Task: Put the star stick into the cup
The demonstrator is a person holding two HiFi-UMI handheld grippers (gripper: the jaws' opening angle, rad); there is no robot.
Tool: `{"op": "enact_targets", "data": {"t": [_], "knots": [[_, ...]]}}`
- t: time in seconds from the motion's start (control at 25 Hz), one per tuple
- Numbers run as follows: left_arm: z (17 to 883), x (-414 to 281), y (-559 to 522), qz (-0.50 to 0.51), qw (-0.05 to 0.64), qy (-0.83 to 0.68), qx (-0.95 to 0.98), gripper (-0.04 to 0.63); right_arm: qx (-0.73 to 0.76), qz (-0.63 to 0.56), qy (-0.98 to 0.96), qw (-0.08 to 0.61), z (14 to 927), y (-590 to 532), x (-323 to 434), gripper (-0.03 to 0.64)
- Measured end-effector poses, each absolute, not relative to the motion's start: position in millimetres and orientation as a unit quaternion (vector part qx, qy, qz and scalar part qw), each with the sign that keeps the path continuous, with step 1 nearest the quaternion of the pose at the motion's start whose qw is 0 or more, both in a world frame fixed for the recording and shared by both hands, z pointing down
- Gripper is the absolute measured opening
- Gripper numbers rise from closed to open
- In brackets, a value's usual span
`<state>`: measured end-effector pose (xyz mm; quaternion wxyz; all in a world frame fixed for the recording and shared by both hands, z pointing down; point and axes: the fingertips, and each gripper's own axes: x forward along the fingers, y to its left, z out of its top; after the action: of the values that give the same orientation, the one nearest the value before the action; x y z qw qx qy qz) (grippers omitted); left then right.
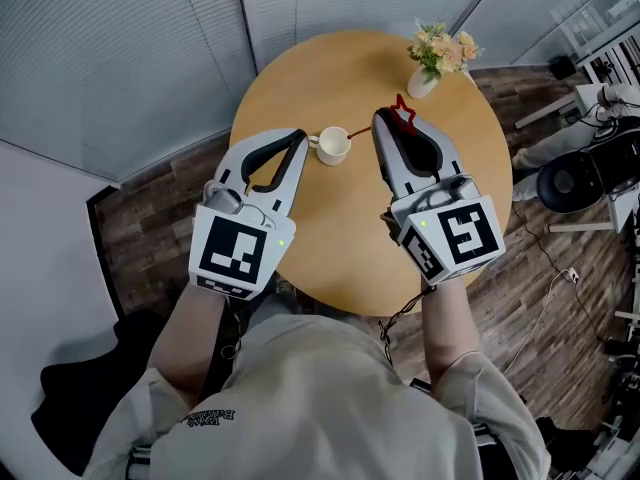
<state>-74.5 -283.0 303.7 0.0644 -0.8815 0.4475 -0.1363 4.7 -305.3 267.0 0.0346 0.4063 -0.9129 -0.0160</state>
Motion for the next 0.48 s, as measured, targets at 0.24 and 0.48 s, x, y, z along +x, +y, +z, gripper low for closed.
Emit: {"op": "enact_targets", "data": {"t": [0.24,0.48], "knots": [[325.2,-78.4,-318.7,-0.152,0.052,0.448,-0.879,0.021,0.391,0.001,-0.919,0.043,292.5,-342.5,-15.7,0.035],[353.1,-82.4,-348.2,-0.154,0.013,0.443,-0.883,0.021,0.393,0.065,-0.915,0.063,351.9,-384.0,-22.8,0.035]]}}
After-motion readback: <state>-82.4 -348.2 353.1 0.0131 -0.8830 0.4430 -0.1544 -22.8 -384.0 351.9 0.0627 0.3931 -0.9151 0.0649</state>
